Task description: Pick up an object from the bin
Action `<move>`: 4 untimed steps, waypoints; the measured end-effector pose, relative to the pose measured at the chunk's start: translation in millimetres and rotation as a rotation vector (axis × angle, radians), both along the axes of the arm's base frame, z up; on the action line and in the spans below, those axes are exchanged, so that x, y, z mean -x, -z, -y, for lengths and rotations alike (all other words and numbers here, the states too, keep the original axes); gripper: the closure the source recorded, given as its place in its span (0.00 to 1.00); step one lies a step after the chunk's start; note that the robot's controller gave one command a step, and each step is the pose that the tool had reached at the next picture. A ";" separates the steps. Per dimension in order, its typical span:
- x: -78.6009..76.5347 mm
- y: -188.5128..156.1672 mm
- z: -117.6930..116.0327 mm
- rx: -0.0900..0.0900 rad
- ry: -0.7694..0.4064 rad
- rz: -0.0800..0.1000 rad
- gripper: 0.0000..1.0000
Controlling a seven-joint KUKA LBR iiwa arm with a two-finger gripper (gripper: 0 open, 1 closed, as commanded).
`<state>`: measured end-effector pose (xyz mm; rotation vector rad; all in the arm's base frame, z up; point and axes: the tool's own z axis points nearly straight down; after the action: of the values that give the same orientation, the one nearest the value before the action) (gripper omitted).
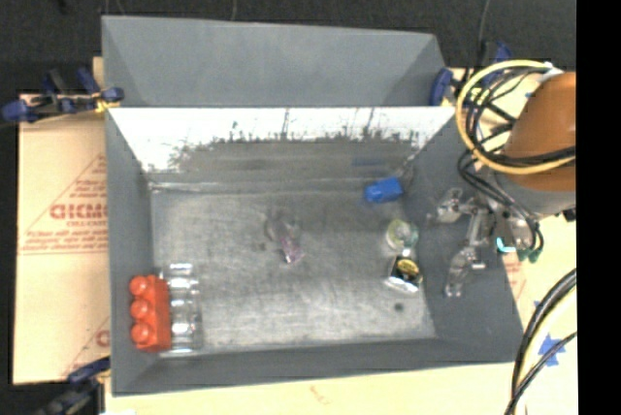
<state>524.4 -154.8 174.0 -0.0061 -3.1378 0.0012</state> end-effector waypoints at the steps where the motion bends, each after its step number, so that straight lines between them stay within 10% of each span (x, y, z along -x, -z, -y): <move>1: 20.1 75.4 -35.7 -0.003 -0.271 0.001 0.00; 2: -28.5 89.1 -5.8 0.000 -0.514 0.008 0.00; 3: -28.6 88.9 -5.4 0.001 -0.516 0.008 1.00; 4: 0.2 96.4 -26.8 0.011 -0.481 0.028 1.00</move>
Offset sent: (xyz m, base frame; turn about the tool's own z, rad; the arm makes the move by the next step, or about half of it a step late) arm -0.0192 0.0357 -0.0736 -0.2707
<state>524.2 -128.0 77.6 0.7482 -3.0758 0.0198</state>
